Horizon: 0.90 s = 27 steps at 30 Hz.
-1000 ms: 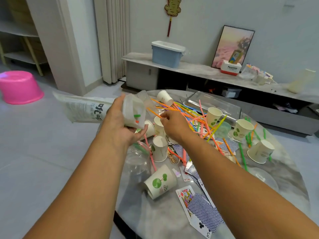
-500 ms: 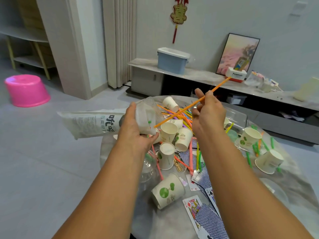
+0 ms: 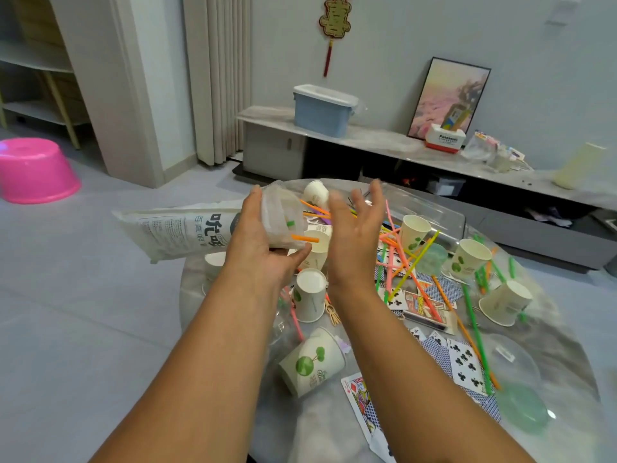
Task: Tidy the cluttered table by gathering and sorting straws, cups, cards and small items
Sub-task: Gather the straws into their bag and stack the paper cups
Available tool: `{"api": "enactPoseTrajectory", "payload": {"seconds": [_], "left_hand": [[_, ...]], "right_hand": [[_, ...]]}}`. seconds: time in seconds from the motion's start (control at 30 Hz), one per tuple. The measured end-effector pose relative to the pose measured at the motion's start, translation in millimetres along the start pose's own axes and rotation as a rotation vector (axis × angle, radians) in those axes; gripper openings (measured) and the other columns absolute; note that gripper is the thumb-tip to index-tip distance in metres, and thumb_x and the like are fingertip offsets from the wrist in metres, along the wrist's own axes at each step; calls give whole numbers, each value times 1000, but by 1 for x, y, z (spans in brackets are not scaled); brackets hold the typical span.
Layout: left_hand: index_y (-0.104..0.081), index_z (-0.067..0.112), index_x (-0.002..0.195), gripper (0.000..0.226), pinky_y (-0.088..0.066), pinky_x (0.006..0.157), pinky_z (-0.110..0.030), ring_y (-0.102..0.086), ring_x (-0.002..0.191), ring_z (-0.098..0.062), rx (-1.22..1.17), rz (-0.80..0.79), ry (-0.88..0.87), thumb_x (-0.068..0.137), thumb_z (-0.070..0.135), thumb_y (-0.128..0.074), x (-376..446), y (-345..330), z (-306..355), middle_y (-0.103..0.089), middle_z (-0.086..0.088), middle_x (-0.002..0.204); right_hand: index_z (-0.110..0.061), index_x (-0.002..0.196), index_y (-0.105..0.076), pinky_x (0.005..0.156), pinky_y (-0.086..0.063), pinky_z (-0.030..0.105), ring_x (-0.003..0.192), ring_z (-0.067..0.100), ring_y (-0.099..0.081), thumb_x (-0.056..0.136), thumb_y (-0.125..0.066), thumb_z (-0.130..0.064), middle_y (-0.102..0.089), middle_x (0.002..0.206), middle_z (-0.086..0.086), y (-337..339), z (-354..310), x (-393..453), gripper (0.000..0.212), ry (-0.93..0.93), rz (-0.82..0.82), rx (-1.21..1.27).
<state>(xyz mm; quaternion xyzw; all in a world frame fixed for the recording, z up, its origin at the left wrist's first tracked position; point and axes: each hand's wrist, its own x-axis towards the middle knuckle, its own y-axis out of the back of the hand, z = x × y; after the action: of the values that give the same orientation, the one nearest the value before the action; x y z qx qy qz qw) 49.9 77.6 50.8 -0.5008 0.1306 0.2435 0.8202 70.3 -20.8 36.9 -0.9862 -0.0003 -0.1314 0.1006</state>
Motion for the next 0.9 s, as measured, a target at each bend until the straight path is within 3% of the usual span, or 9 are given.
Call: {"api": "enactPoseTrajectory", "payload": {"seconds": [0.07, 0.2, 0.27, 0.33, 0.4, 0.53, 0.7, 0.8, 0.9], "left_hand": [[-62, 16, 125, 55, -50, 98, -59, -66, 106, -37, 7, 10, -9, 86, 53, -71, -3, -3, -2, -67, -16, 117], [-70, 13, 119, 47, -59, 83, -40, -74, 96, -28, -54, -82, 3, 87, 46, -74, -9, -9, -12, -76, -11, 106], [-73, 12, 109, 39, -59, 89, -38, -74, 93, -22, -44, -119, 16, 88, 45, -73, -9, -11, -14, -77, -6, 99], [-71, 13, 97, 33, -53, 102, -40, -70, 93, -21, 34, -198, 21, 92, 46, -68, -10, -14, -16, -74, -4, 93], [-71, 16, 99, 36, -51, 104, -44, -69, 97, -23, 175, -249, 51, 90, 51, -68, -13, -22, -25, -73, -6, 97], [-75, 21, 97, 51, -58, 80, -38, -73, 81, -16, 529, -289, 86, 78, 68, -70, -29, -35, -53, -76, 1, 92], [-55, 20, 137, 77, -43, 109, -54, -66, 109, -24, 729, -311, 119, 78, 68, -70, -36, -40, -74, -63, -11, 135], [-52, 20, 135, 58, -48, 105, -50, -62, 113, -26, 784, -227, 51, 89, 52, -69, -35, -36, -69, -54, -16, 142], [-60, 16, 123, 34, -52, 99, -45, -66, 109, -25, 778, -154, -31, 96, 36, -66, -29, -29, -58, -63, -12, 129]], "right_hand": [[-35, 158, -22, 96, -37, 0, 124, -21, -43, 107, -46, -32, -38, 156, -9, 1, -2, 1, 56, 107, 3, -72], [-28, 159, -30, 123, -27, 38, 147, 6, -34, 98, -36, -58, -35, 161, -6, -5, -1, -14, 68, -26, -425, -245], [-31, 159, -27, 121, -31, 33, 145, 1, -35, 94, -50, -49, -35, 159, -10, 2, -1, -15, 71, -14, -486, -264], [-31, 150, -38, 104, -45, 18, 127, -6, -52, 90, -64, -24, -52, 143, -13, 15, -3, -13, 66, 28, -484, -232], [-30, 134, -52, 90, -53, 19, 108, -1, -64, 84, -72, -9, -66, 120, -14, 34, -4, -8, 57, 101, -383, -304], [-22, 100, -64, 77, -58, 32, 84, 8, -71, 86, -78, -14, -73, 92, -7, 72, -9, 1, 22, 160, -104, -333], [-16, 97, -66, 74, -60, 43, 88, 27, -74, 93, -72, -18, -75, 95, 8, 137, -9, 15, 8, 18, 209, -215], [-14, 98, -67, 62, -59, 35, 73, 17, -72, 94, -71, -19, -74, 91, 7, 181, -2, 21, 8, -103, 400, -234], [-10, 103, -66, 80, -61, 52, 89, 29, -73, 94, -70, -17, -72, 98, 10, 215, 16, 20, 12, -265, 499, -242]]}}
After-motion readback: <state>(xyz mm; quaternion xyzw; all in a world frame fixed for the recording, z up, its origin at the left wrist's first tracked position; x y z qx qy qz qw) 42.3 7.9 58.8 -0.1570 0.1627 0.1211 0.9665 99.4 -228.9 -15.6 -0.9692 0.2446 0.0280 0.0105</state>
